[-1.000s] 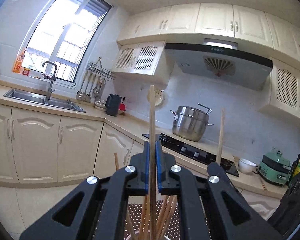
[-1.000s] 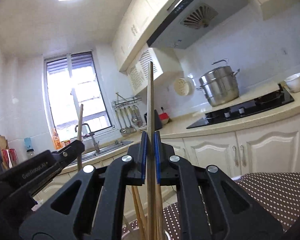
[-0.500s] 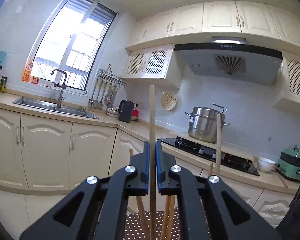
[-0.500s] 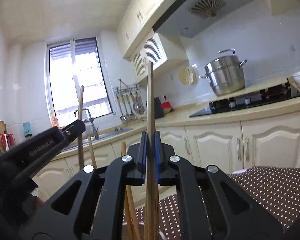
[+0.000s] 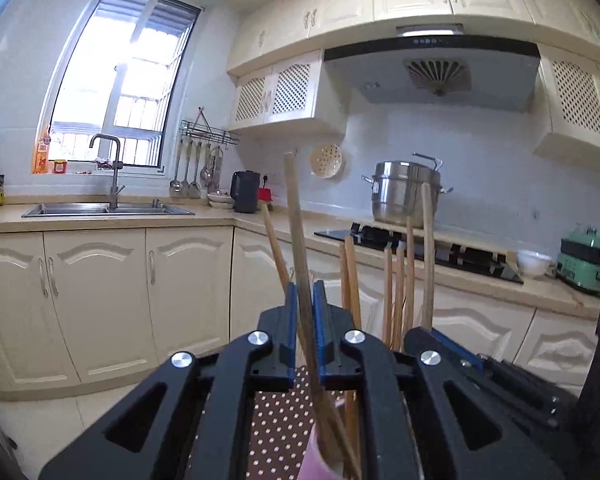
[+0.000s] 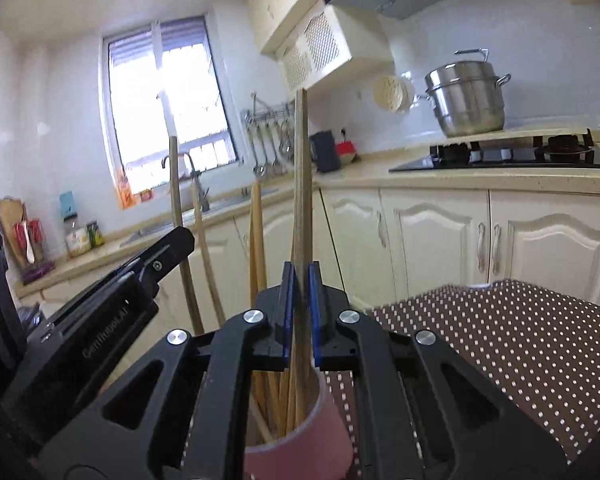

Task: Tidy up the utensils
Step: 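Open both tools and pull them back from the cup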

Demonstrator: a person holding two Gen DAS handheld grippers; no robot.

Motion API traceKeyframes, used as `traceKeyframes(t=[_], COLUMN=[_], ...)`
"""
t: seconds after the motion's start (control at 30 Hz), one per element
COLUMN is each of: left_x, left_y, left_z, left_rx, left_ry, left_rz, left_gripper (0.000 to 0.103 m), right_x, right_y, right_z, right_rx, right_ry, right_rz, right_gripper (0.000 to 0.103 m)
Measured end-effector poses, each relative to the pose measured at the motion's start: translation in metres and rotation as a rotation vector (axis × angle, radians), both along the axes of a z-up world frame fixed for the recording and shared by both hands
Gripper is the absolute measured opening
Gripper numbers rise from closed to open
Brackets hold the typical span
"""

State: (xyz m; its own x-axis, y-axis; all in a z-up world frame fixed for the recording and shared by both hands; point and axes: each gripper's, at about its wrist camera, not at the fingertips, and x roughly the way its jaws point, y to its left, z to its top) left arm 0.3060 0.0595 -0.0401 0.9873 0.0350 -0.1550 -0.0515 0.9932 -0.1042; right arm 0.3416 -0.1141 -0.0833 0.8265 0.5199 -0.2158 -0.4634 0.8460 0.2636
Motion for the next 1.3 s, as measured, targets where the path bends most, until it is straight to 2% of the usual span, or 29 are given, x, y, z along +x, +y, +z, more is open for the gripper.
traceKeyframes(t=[0.13, 0.17, 0.2, 0.3, 0.33, 0.4, 0.43, 0.47, 0.73, 0.87, 1.0, 1.07, 1.2, 1.3], left_x=[-0.006, -0.007, -0.009, -0.016, -0.020, -0.029, -0.033, -0.037, -0.088, -0.119, -0.144, -0.154, -0.168, -0.174], left_y=[-0.001, 0.000, 0.001, 0.007, 0.008, 0.009, 0.009, 0.008, 0.001, -0.004, -0.012, -0.017, -0.029, -0.031], left_z=[-0.013, -0.015, -0.017, -0.020, -0.020, -0.019, -0.019, -0.017, 0.013, 0.029, 0.036, 0.036, 0.029, 0.023], left_rx=[0.030, 0.033, 0.031, 0.008, 0.009, 0.027, 0.033, 0.039, 0.092, 0.112, 0.133, 0.155, 0.225, 0.233], left_ry=[0.053, 0.065, 0.079, 0.091, 0.092, 0.089, 0.087, 0.083, 0.023, -0.016, -0.021, -0.005, 0.069, 0.106], left_rz=[-0.039, -0.042, -0.043, -0.050, -0.050, -0.044, -0.045, -0.049, -0.057, -0.062, -0.084, -0.093, -0.121, -0.132], left_gripper=[0.011, 0.015, 0.024, 0.031, 0.032, 0.034, 0.034, 0.034, 0.038, 0.046, 0.052, 0.057, 0.058, 0.058], right_x=[-0.005, -0.006, -0.008, -0.015, -0.018, -0.028, -0.035, -0.042, -0.092, -0.115, -0.135, -0.144, -0.158, -0.170], right_y=[-0.004, -0.005, -0.007, -0.013, -0.014, -0.018, -0.021, -0.023, -0.036, -0.042, -0.049, -0.054, -0.060, -0.063], right_z=[-0.007, -0.007, -0.007, -0.008, -0.008, -0.006, -0.004, -0.001, 0.032, 0.049, 0.059, 0.059, 0.056, 0.051], right_rx=[-0.012, -0.014, -0.016, -0.023, -0.022, -0.024, -0.022, -0.018, 0.007, 0.012, 0.010, 0.015, 0.003, -0.019], right_ry=[0.063, 0.072, 0.079, 0.122, 0.124, 0.110, 0.092, 0.074, 0.008, -0.014, 0.015, 0.050, 0.109, 0.141], right_rz=[0.013, 0.012, 0.005, 0.014, 0.008, -0.011, -0.029, -0.042, -0.086, -0.099, -0.111, -0.118, -0.141, -0.161], right_gripper=[0.008, 0.008, 0.008, 0.010, 0.016, 0.035, 0.057, 0.059, 0.059, 0.065, 0.072, 0.075, 0.075, 0.077])
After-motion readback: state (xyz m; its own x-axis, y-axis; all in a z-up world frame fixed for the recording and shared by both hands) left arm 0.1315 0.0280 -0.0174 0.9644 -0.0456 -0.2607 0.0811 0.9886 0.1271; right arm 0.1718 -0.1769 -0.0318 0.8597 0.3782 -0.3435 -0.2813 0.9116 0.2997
